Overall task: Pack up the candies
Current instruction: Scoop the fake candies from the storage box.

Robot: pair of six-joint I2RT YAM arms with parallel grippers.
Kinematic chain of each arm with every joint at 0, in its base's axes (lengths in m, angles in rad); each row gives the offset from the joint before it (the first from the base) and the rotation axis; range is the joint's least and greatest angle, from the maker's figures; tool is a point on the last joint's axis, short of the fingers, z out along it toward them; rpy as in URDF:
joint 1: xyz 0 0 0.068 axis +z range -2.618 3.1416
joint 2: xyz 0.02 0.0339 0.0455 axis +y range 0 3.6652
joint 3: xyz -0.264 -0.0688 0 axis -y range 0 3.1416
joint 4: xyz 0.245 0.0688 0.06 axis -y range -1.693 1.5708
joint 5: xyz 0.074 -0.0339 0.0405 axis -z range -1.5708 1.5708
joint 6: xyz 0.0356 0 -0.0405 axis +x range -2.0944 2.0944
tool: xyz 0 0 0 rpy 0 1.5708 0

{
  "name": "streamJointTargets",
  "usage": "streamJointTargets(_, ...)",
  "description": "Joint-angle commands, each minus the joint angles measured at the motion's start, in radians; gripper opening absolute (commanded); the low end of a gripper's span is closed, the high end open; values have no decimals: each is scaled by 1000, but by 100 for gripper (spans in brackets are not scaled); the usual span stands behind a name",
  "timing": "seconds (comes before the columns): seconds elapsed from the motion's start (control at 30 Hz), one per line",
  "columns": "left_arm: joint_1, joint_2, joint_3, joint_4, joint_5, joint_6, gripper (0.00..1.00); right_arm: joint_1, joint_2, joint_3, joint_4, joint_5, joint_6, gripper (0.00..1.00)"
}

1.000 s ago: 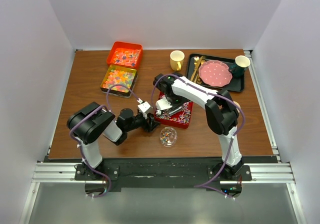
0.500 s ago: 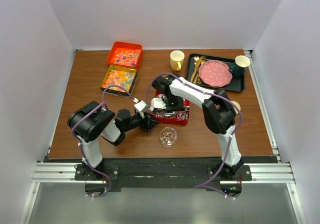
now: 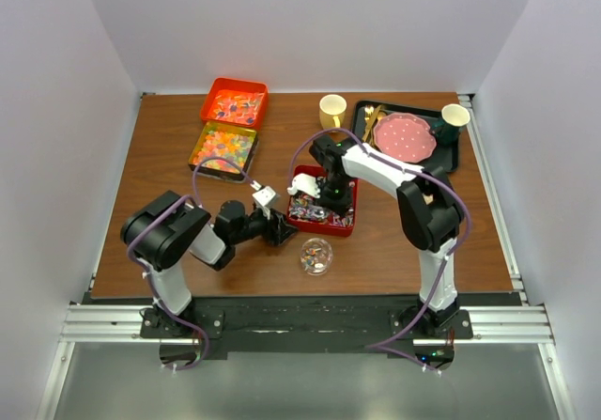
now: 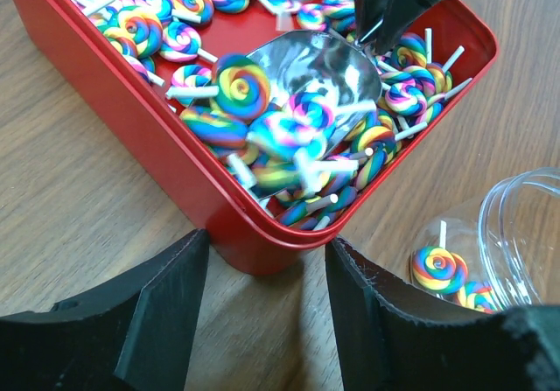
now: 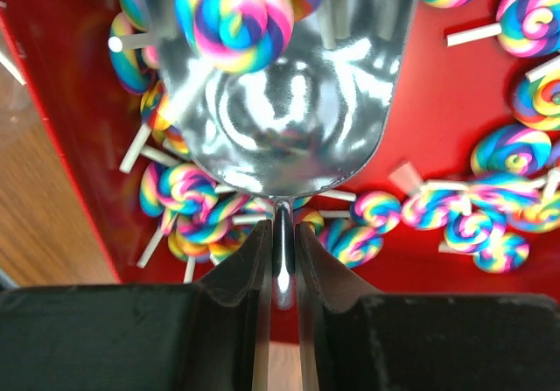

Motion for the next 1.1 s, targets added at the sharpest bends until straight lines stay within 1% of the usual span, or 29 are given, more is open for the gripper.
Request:
streamJointTargets(0.0, 6, -38, 8, -214, 39, -3, 60, -15, -38, -63, 128, -165, -22, 0)
streamJointTargets(0.03, 7, -47, 17, -243, 47, 2, 60, -23, -54, -75, 161, -183, -21, 0)
streamJointTargets(0.17, 21, -108, 37, -337, 60, 16, 61, -30, -78, -100, 186, -182, -18, 0)
streamJointTargets(0.33, 72, -182, 100, -554, 108, 37, 64, -50, -142, -148, 229, -178, -13, 0)
streamJointTargets(0.4, 85, -226, 113, -634, 164, 62, 66, -64, -177, -157, 235, -195, -11, 0)
streamJointTargets(0.43, 98, -243, 126, -668, 180, 97, 66, -67, -188, -160, 238, -200, -11, 0)
streamJointTargets(0.5, 113, -289, 138, -743, 209, 117, 67, -76, -222, -172, 241, -221, -18, 0)
streamJointTargets(0.53, 151, -303, 140, -749, 246, 90, 67, -79, -229, -177, 244, -229, -21, 0)
streamJointTargets(0.57, 164, -323, 150, -769, 266, 82, 68, -84, -242, -184, 250, -238, -16, 0)
streamJointTargets(0.6, 173, -331, 164, -829, 283, 82, 68, -90, -260, -201, 263, -244, -16, 0)
streamJointTargets(0.67, 182, -344, 204, -873, 315, 80, 68, -93, -277, -218, 269, -264, -13, 0)
streamJointTargets(0.7, 185, -351, 216, -924, 321, 85, 68, -102, -283, -233, 286, -273, -8, 0)
streamJointTargets(0.83, 197, -387, 241, -956, 332, 67, 68, -118, -303, -272, 326, -286, 16, 0)
streamJointTargets(1.07, 205, -423, 255, -934, 346, 53, 68, -121, -251, -298, 353, -289, 7, 0)
